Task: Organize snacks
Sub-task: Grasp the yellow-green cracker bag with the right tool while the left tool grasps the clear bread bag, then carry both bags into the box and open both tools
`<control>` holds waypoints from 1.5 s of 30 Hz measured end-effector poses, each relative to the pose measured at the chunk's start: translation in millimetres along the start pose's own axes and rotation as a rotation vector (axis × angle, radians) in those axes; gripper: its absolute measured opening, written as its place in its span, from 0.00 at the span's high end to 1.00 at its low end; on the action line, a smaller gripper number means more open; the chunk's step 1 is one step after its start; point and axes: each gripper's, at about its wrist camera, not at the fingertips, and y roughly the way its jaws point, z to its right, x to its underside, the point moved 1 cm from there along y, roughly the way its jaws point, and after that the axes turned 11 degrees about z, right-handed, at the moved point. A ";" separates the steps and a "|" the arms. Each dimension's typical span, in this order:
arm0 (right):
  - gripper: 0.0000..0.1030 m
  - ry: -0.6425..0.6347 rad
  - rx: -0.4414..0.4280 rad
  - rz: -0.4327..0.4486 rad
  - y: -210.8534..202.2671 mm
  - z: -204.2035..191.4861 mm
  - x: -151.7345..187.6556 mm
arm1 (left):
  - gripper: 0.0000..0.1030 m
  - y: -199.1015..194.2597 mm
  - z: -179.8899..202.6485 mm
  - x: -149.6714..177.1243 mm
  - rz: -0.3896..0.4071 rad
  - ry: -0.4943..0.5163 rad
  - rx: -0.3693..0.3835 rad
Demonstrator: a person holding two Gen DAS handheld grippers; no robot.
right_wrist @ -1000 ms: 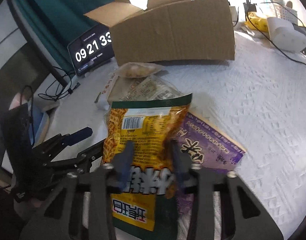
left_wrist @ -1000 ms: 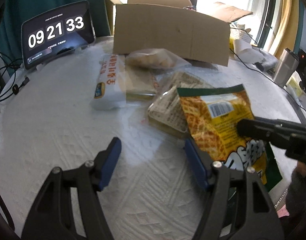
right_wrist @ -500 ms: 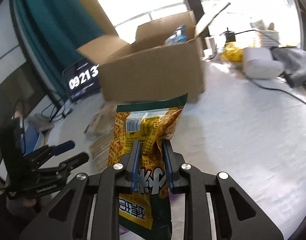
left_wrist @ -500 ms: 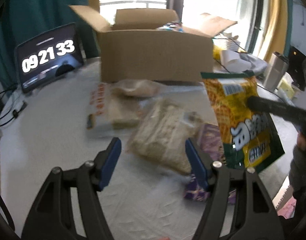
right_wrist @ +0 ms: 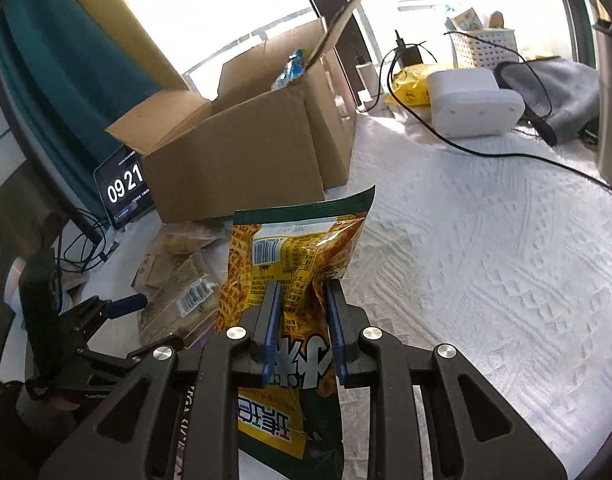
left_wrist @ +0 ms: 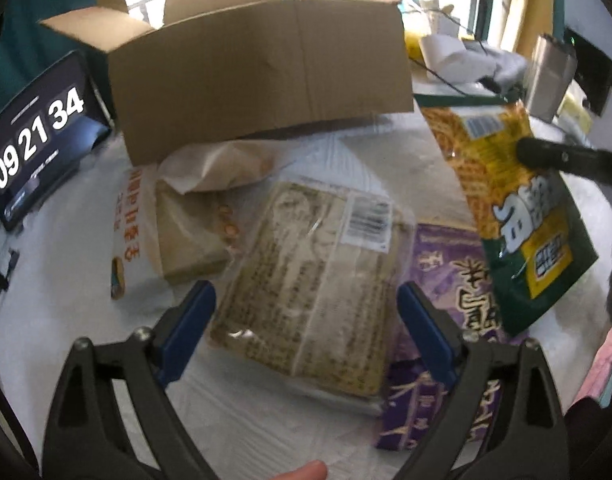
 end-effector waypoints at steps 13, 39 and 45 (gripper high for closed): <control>0.77 -0.016 0.004 0.020 -2.9 -5.8 -7.7 | 0.18 7.1 -16.6 4.2 -0.006 -0.090 0.093; 0.77 -0.159 -0.005 0.151 -12.1 -68.5 -68.7 | 0.20 -98.0 -76.9 -62.0 0.338 -0.183 0.051; 0.77 -0.192 -0.006 0.225 -4.6 -80.6 -108.9 | 0.20 -98.8 -95.7 -98.2 0.417 -0.186 0.007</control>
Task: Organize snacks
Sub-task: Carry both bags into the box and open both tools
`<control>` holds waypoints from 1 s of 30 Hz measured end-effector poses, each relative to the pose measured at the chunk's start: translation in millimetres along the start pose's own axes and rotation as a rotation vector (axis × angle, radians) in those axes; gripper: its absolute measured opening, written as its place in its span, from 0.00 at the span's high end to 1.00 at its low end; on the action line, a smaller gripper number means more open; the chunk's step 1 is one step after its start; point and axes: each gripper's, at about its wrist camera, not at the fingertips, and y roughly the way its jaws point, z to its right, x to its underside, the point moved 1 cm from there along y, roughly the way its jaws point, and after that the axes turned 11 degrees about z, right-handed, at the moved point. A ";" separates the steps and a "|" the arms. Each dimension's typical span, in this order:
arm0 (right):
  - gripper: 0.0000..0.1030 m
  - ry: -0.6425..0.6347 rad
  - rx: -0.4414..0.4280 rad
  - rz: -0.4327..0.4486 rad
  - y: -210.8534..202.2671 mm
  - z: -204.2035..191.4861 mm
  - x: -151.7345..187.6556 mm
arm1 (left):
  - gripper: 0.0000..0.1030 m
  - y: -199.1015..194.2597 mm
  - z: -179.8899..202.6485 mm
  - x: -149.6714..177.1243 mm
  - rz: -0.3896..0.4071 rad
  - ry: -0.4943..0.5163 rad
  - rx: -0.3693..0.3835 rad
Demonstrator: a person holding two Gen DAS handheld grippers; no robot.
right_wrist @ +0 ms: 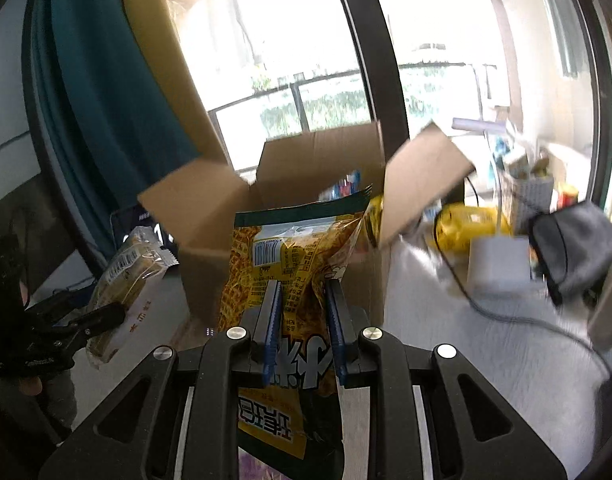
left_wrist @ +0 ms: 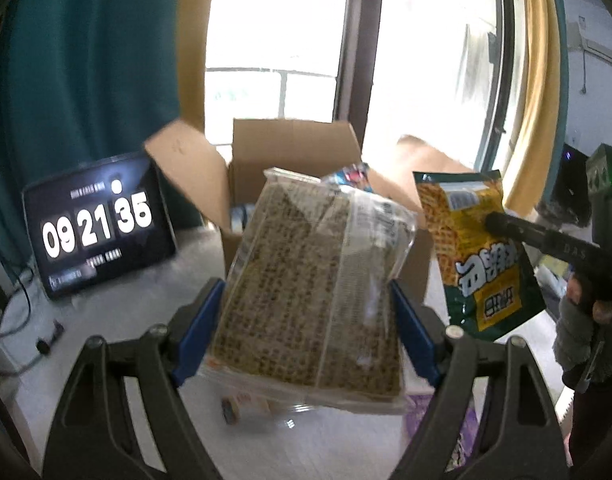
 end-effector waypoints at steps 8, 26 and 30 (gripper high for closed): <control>0.77 -0.022 0.005 0.090 27.8 -1.4 -47.3 | 0.20 26.2 -13.6 -39.8 0.090 0.029 -0.045; 0.77 -0.052 0.045 0.175 102.7 15.4 -110.9 | 0.20 110.2 -25.2 -83.2 0.125 0.027 -0.059; 0.77 -0.041 0.054 0.162 122.8 16.5 -114.9 | 0.20 137.9 -28.7 -83.9 0.090 0.029 -0.069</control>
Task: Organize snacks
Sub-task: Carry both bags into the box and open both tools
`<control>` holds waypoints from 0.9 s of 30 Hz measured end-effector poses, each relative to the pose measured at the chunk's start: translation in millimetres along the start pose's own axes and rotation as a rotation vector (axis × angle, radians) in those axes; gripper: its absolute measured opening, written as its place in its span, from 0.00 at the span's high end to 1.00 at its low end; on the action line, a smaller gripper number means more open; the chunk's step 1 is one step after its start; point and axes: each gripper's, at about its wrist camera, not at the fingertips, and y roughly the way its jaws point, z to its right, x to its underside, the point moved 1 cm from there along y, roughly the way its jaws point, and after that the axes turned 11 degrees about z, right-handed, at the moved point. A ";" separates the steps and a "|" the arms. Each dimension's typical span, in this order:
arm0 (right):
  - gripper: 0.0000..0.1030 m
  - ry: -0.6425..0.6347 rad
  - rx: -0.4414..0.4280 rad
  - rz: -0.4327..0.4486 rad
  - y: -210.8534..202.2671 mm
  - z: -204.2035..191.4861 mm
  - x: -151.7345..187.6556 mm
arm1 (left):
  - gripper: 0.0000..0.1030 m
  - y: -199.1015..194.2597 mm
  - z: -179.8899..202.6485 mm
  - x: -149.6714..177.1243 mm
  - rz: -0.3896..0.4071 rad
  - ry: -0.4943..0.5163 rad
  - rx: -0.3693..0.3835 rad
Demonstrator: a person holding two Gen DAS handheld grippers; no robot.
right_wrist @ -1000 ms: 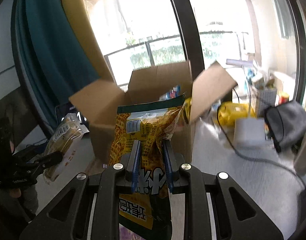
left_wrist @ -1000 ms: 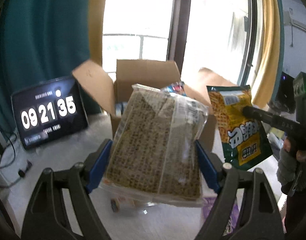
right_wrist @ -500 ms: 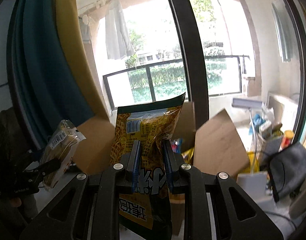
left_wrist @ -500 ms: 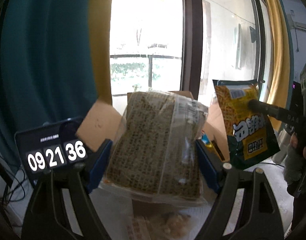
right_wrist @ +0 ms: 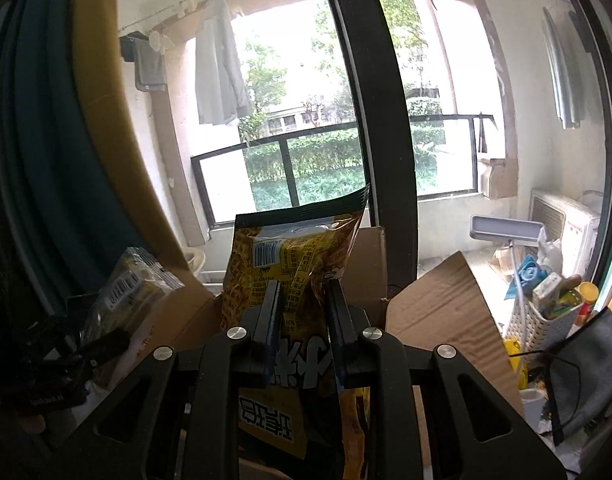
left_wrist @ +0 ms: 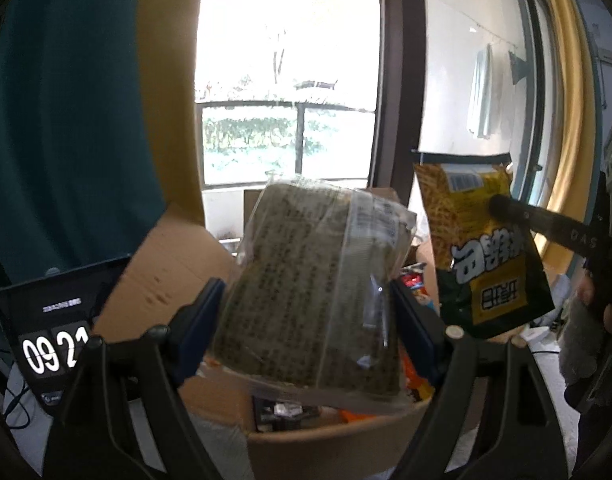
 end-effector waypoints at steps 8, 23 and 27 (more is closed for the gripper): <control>0.77 0.025 0.020 -0.079 49.7 -3.9 16.3 | 0.18 40.3 2.3 9.0 -0.051 0.005 -0.055; 0.60 -0.003 0.027 -0.124 32.4 -13.1 28.9 | 0.13 4.6 -1.0 2.8 0.000 -0.010 -0.054; 0.60 -0.019 0.014 -0.114 10.9 -22.9 29.9 | 0.13 -23.5 -1.7 2.4 0.012 -0.012 -0.055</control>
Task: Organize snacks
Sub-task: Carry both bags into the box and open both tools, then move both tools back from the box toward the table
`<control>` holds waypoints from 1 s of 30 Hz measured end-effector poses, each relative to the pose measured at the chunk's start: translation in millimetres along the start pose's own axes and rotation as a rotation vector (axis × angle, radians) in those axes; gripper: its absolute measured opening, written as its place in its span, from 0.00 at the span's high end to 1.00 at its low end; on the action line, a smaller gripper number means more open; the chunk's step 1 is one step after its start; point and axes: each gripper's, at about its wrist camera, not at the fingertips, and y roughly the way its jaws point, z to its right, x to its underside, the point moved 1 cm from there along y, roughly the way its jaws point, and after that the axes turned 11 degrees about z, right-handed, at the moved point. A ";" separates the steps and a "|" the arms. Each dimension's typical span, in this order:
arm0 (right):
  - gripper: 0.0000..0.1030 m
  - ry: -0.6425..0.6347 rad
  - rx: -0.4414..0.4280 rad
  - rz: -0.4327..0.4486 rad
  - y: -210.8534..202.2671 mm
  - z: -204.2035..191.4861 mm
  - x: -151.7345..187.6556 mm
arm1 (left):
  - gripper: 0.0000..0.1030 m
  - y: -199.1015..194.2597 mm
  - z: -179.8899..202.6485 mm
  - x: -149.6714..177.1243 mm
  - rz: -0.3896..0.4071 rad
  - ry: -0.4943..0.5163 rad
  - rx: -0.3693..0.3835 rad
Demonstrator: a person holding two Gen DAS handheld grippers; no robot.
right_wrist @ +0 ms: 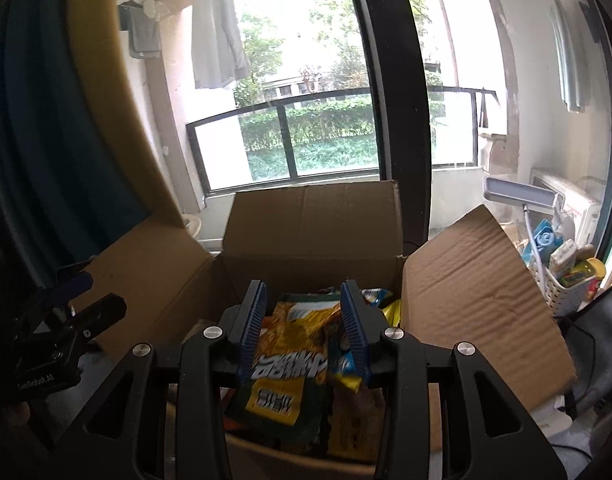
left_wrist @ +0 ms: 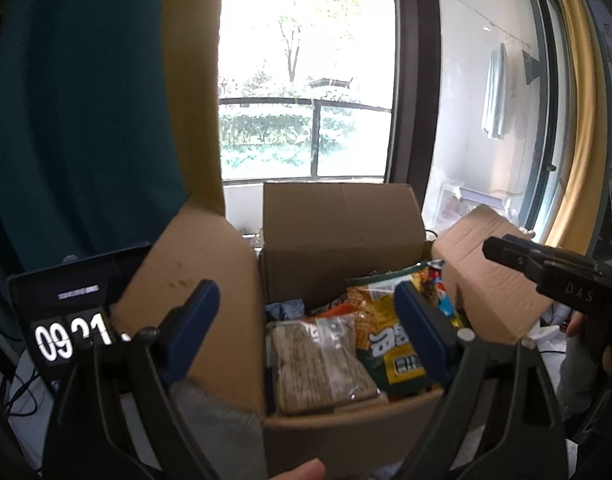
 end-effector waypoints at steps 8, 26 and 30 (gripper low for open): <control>0.60 0.009 -0.015 -0.007 -40.6 -15.8 12.9 | 0.13 -54.7 -11.6 8.9 0.023 -0.022 -0.023; 0.39 0.064 -0.031 -0.092 -86.3 -54.3 65.8 | 0.13 -113.7 -59.0 86.7 -0.045 -0.126 -0.069; 0.37 0.076 -0.053 -0.156 -79.8 -71.5 89.4 | 0.13 -118.4 -73.8 112.9 -0.086 -0.150 -0.089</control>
